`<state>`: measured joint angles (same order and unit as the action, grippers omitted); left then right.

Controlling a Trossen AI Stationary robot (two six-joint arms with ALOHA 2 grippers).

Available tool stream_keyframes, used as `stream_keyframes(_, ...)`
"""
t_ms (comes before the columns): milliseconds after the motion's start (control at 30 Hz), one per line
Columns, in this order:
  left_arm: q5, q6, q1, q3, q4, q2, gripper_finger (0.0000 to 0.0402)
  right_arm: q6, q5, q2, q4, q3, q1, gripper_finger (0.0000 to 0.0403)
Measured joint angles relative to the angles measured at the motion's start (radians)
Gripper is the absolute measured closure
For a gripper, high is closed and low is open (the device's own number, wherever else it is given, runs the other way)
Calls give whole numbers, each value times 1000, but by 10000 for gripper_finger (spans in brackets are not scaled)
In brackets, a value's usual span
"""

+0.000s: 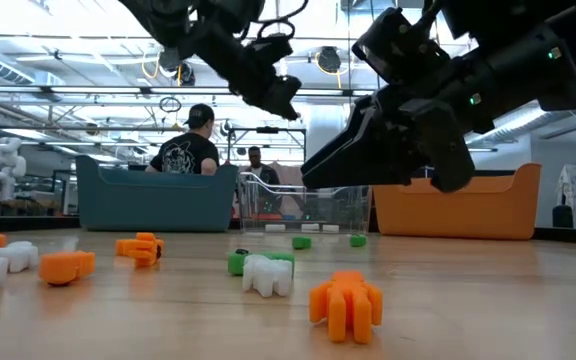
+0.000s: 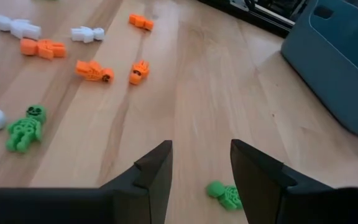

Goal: Sort Halloween decoration
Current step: Put the white skeleton toy into the transparent bin, then put the green skeleton toy into the blue bin

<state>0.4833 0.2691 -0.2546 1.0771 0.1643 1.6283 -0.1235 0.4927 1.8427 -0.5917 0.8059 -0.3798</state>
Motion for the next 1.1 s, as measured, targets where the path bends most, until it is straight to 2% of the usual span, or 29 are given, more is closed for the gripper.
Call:
stream_keyframes(133, -121, -82, -106, 0, -64, 1, 380, 5, 0, 0, 2, 0, 0, 257)
stream_keyframes(333, -169, -140, -191, 0, -98, 50, 380, 6, -1, 0, 5, 0, 2, 257)
stream_keyframes(567, -175, -157, -224, -1, -94, 121, 366, 15, 0, 0, 5, 0, 20, 257)
stream_keyframes(933, -107, -160, -204, -1, -106, 135, 282, 12, -1, 0, 5, 0, 29, 257)
stream_keyframes(1000, -105, -223, -184, 9, -236, 105, 273, -2, 2, 0, 6, 0, 33, 257)
stream_keyframes(1100, -100, -426, -121, 28, -471, 35, 271, -5, 4, 0, 22, 0, 39, 257)
